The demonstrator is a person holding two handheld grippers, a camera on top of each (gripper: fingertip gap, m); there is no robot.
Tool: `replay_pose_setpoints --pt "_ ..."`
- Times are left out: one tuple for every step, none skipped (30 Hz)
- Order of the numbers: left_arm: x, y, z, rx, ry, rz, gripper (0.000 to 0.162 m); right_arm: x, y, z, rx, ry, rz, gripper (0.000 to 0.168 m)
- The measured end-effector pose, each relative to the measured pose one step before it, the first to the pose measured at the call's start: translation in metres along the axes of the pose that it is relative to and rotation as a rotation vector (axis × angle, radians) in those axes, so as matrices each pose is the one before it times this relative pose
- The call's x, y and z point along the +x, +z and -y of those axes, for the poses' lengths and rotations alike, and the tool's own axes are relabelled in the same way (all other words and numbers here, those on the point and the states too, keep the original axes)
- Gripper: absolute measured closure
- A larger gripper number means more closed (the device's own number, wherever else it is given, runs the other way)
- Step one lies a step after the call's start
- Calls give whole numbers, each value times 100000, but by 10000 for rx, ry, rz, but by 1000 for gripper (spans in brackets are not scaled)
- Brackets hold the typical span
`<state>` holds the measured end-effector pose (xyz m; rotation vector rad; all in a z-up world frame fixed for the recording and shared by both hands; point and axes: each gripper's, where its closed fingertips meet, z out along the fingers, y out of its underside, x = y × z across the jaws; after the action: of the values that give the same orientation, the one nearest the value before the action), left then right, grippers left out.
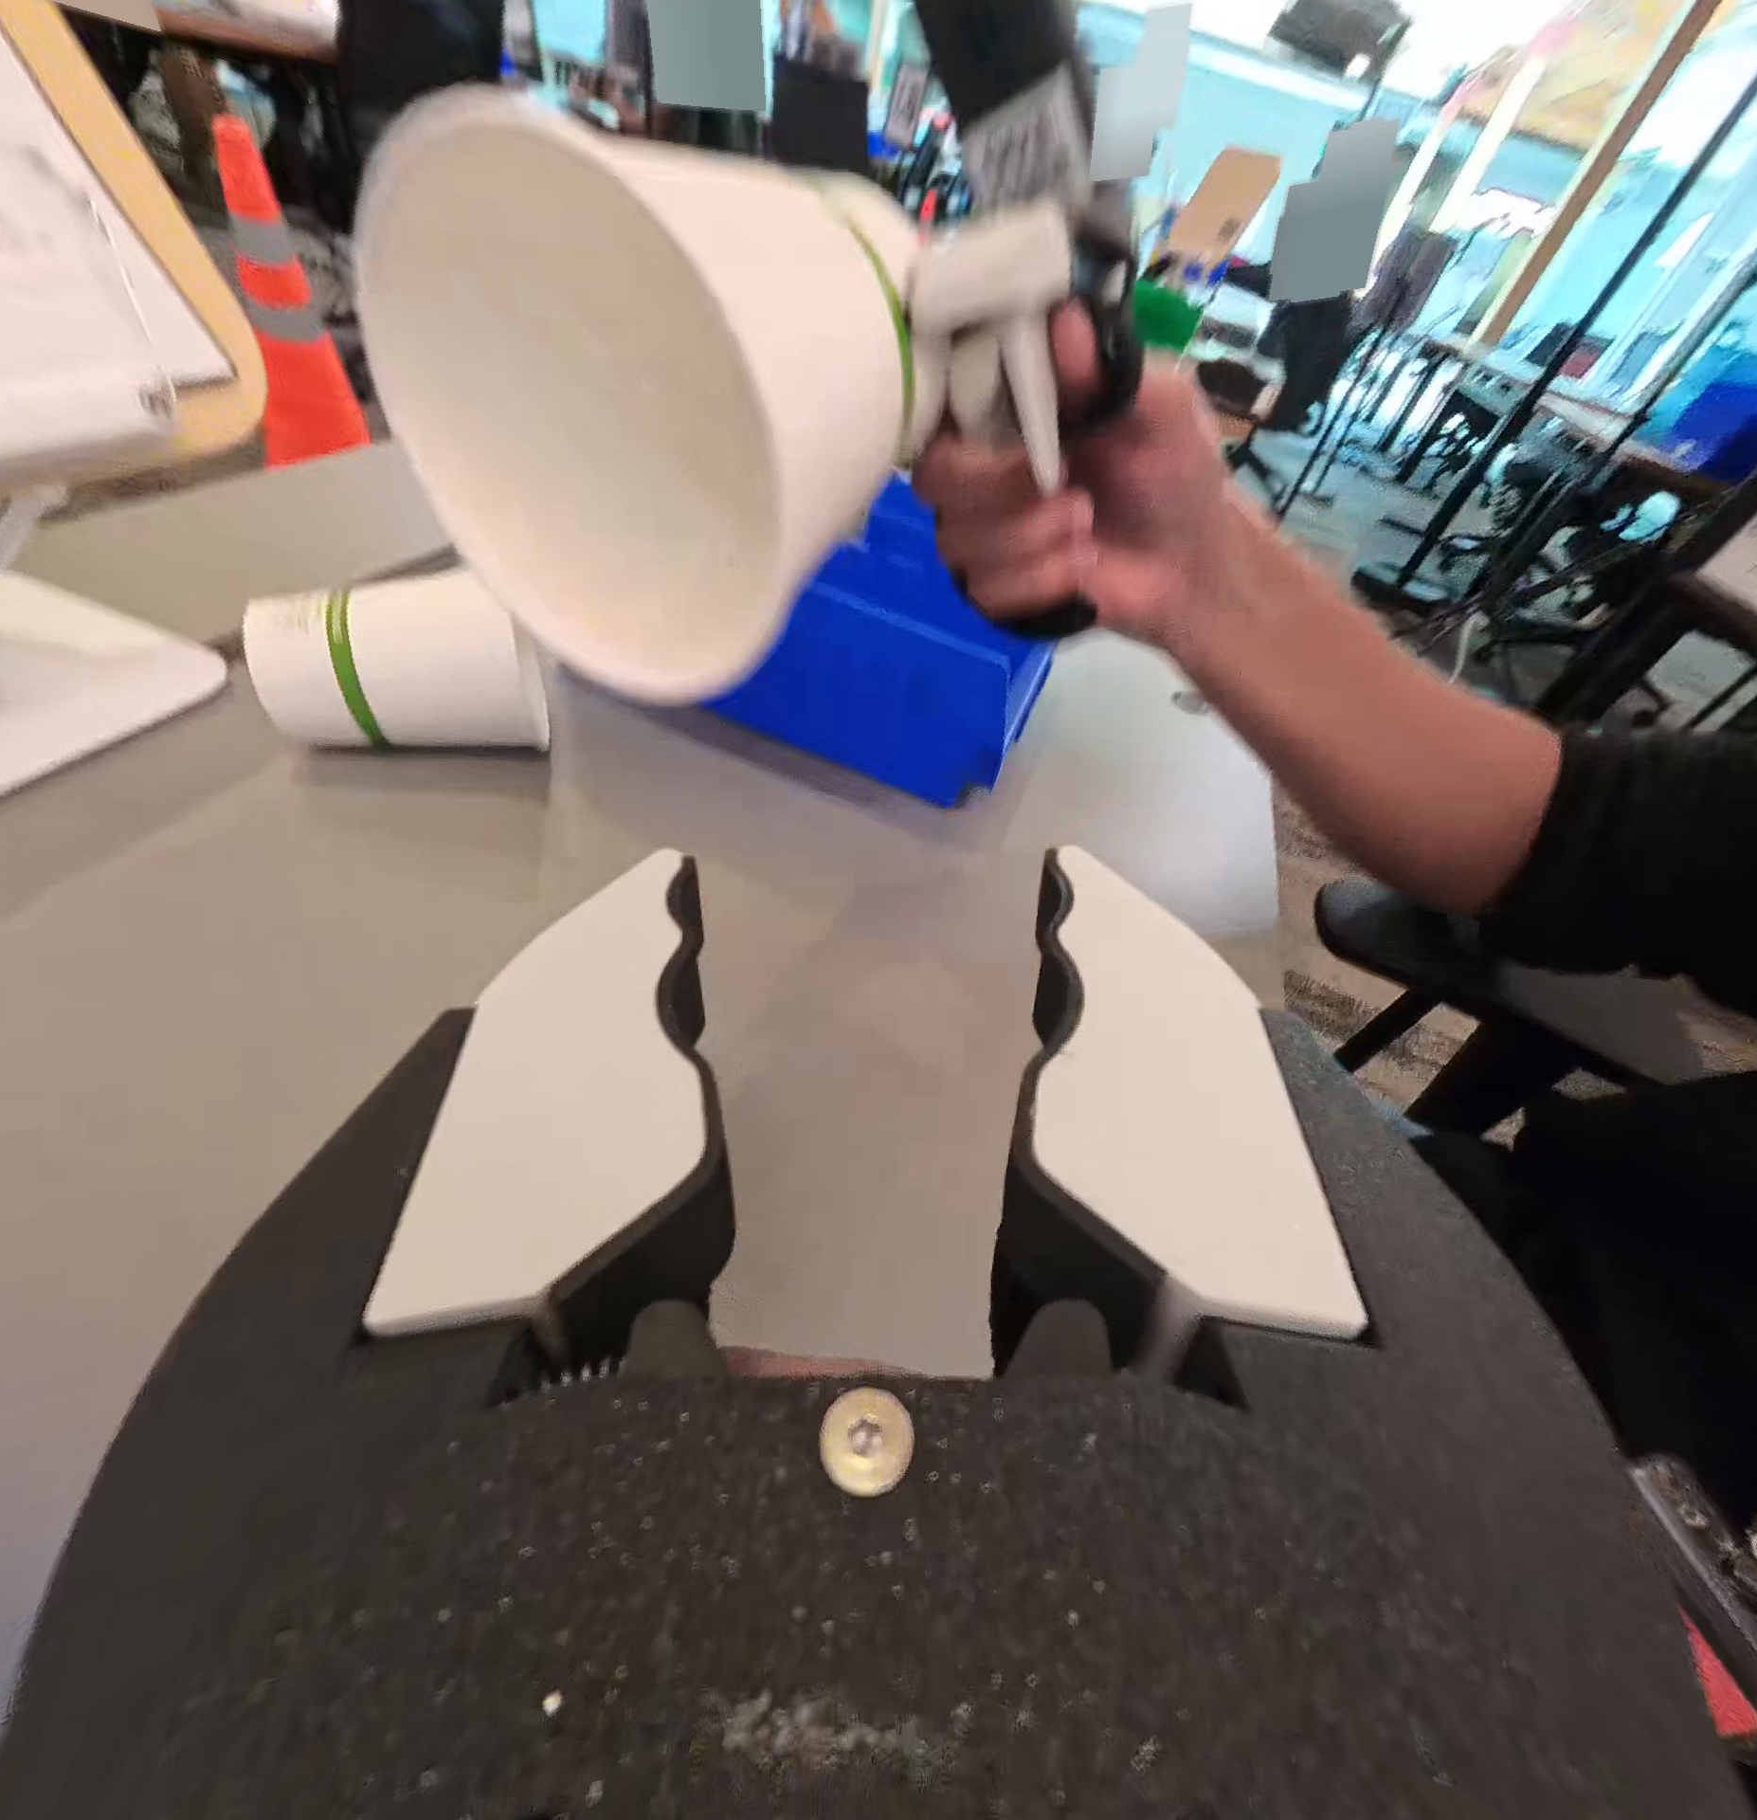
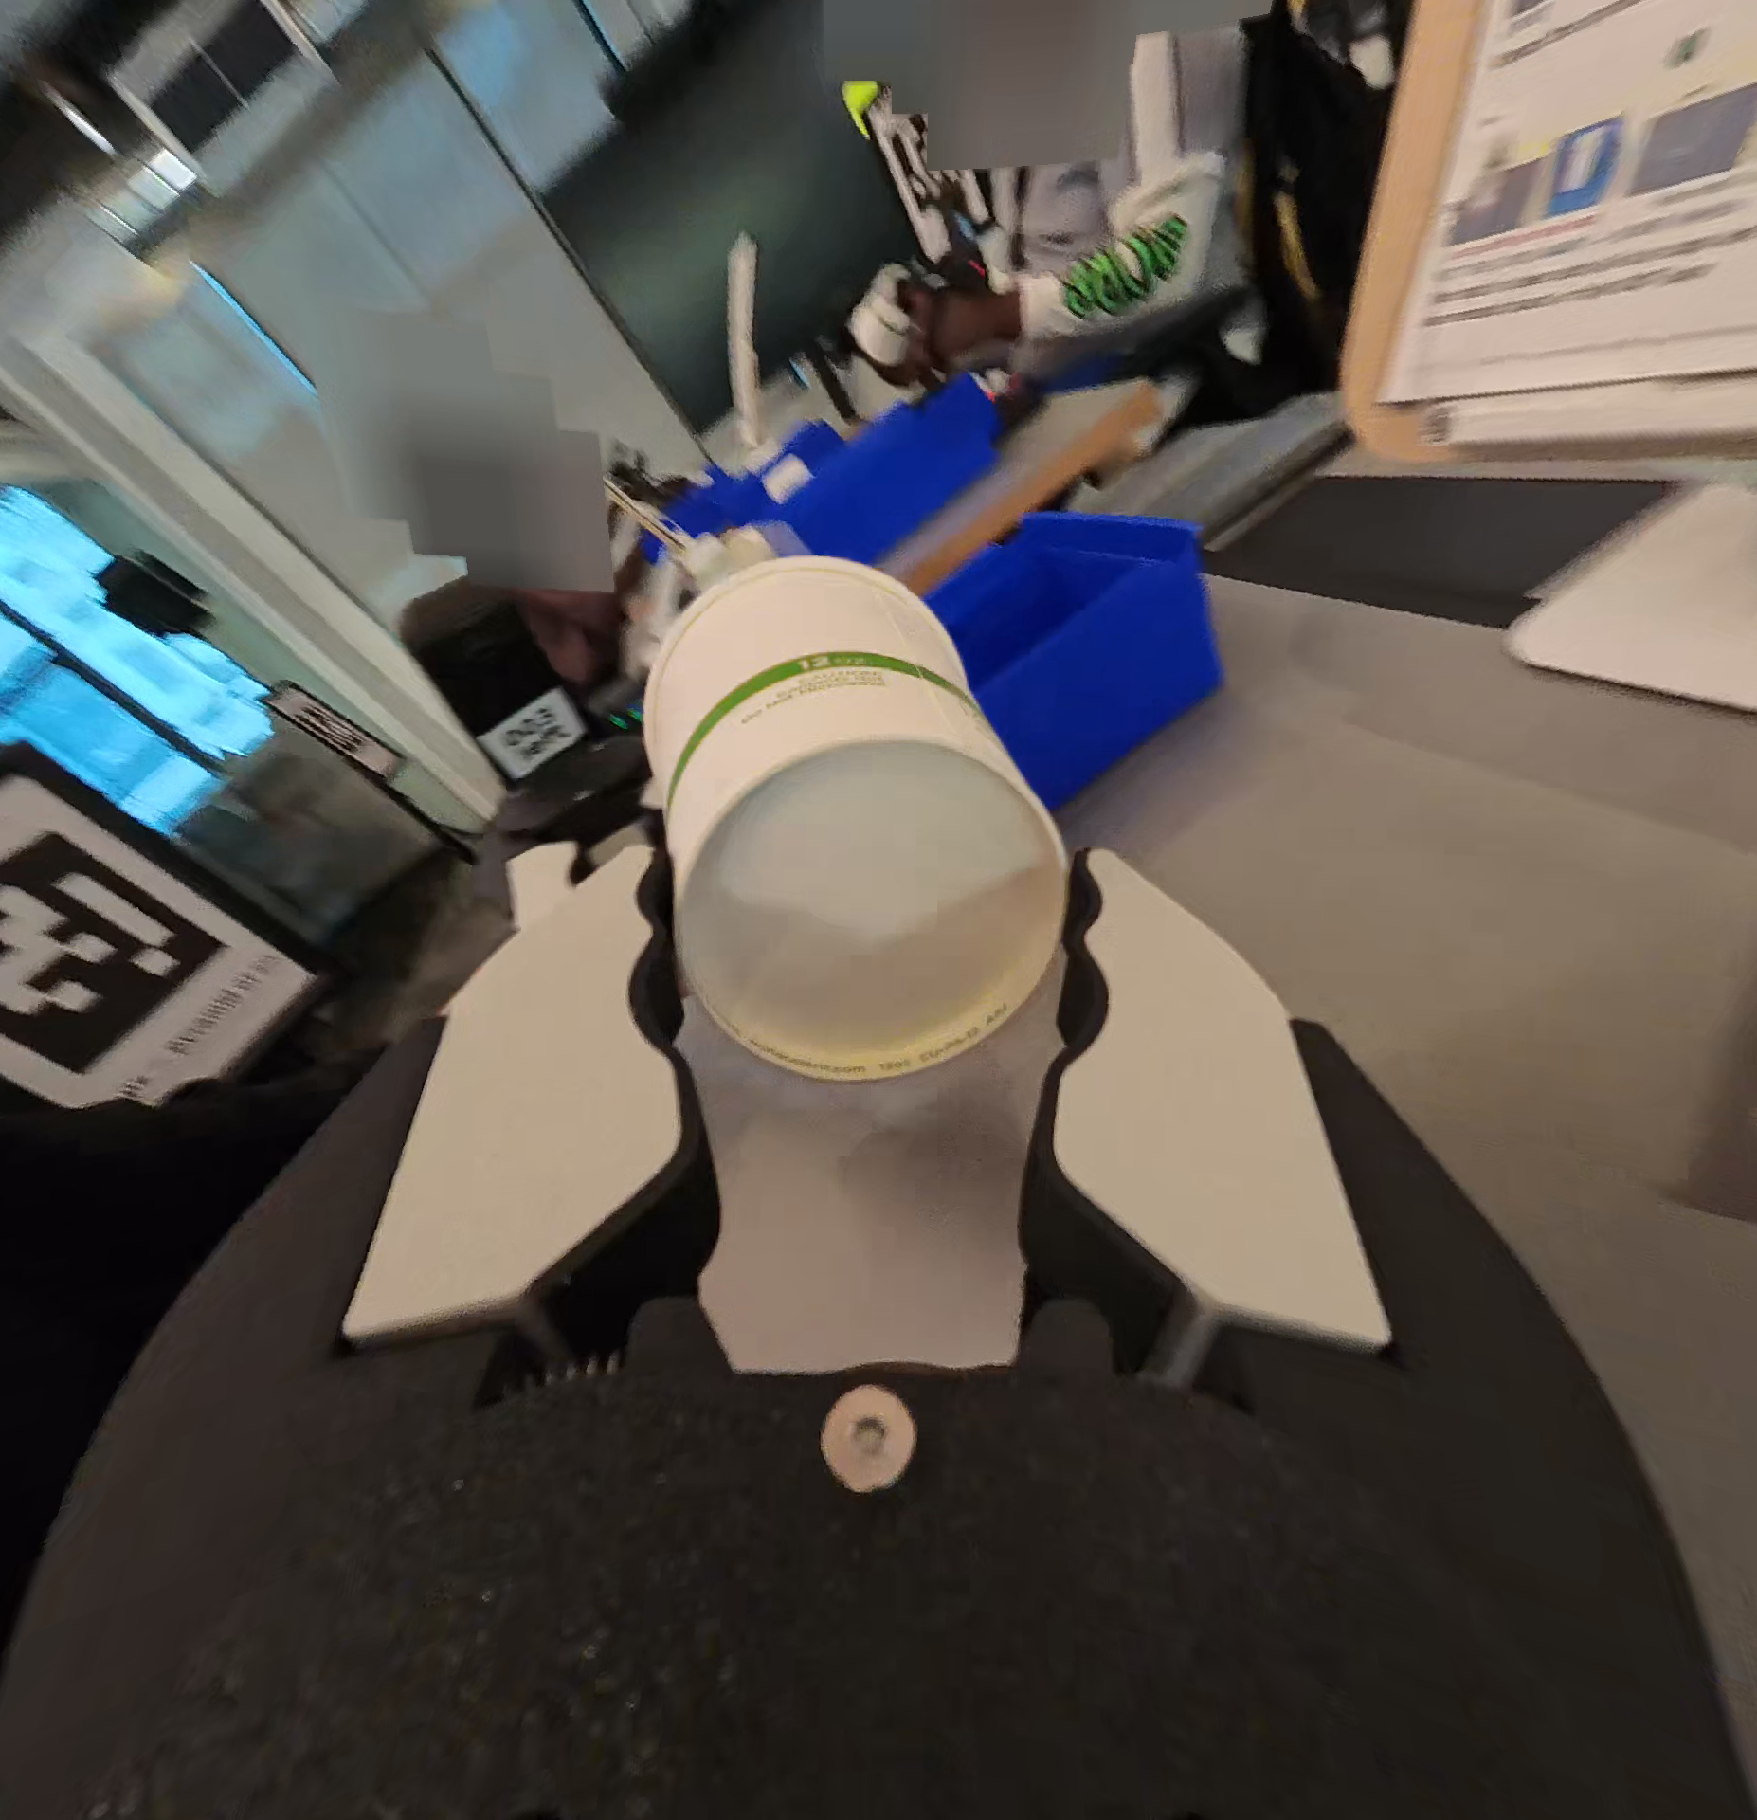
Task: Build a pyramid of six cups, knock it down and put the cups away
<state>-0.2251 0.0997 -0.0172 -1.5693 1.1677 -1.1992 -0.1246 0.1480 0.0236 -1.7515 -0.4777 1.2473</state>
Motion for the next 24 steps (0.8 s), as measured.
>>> replay_pose_setpoints --pt "-144 -107 1137 235 20 -182 98 -499 571 -423 340 226 372 93" --pt "131 -31 890 135 -3 -339 99 -15 671 -541 76 109 90 93" --pt "425 77 473 -79 1 -499 101 288 639 -815 -252 -199 -196 93" --pt "194 125 201 -186 68 -304 106 93 424 -510 -129 -501 -204 93" --pt "-86 163 75 -167 182 -37 108 -92 196 -79 182 -281 -79 93" --pt "-240 157 55 -101 233 121 111 -170 192 -56 157 143 125 93" --pt "-236 142 85 7 139 134 121 -212 222 -214 -22 304 247 93" --pt "-21 169 -65 -38 56 -46 136 -100 149 -220 -1 150 138 93" --pt "-9 144 -144 -80 8 -48 148 -57 55 -236 -26 6 81 93" --pt "-131 90 -170 -57 -19 16 159 -38 -1 -254 -64 42 84 93" --pt "92 43 -192 -48 -36 -133 159 75 -52 -300 -109 -7 26 93" --pt "158 46 -275 -111 -118 -166 160 -41 -99 -320 -81 -131 49 93" --pt "216 54 -248 -90 -93 -181 161 -144 -151 -273 -26 -183 84 93" --pt "239 37 -223 -57 -30 -164 161 -165 -157 -307 -83 -107 131 94" --pt "227 34 -224 -65 12 -139 161 -69 -197 -332 -209 -63 85 93" --pt "127 -5 -188 -58 24 -52 162 113 -298 -169 -232 -125 -82 92" --pt "98 -43 -206 -81 36 -24 162 114 -437 127 -132 -251 -154 93" --pt "196 -46 -278 -142 61 -102 162 22 -490 302 -99 -281 -157 92" --pt "182 -91 -210 -104 54 -68 162 -184 -506 300 -203 -303 -48 91" --pt "167 -97 -135 -47 71 -42 162 -193 -487 341 -296 -360 -79 91" --pt "230 -82 -132 -57 45 -108 162 -34 -410 606 -189 -449 -201 91" --pt "178 -42 -113 -68 24 -91 162 -59 -254 726 -193 -450 -162 90" --pt "141 10 -115 -82 52 -70 162 -149 11 747 -270 -352 -15 89" --pt "152 44 -94 -98 64 -64 162 -132 268 663 -401 -231 40 88"
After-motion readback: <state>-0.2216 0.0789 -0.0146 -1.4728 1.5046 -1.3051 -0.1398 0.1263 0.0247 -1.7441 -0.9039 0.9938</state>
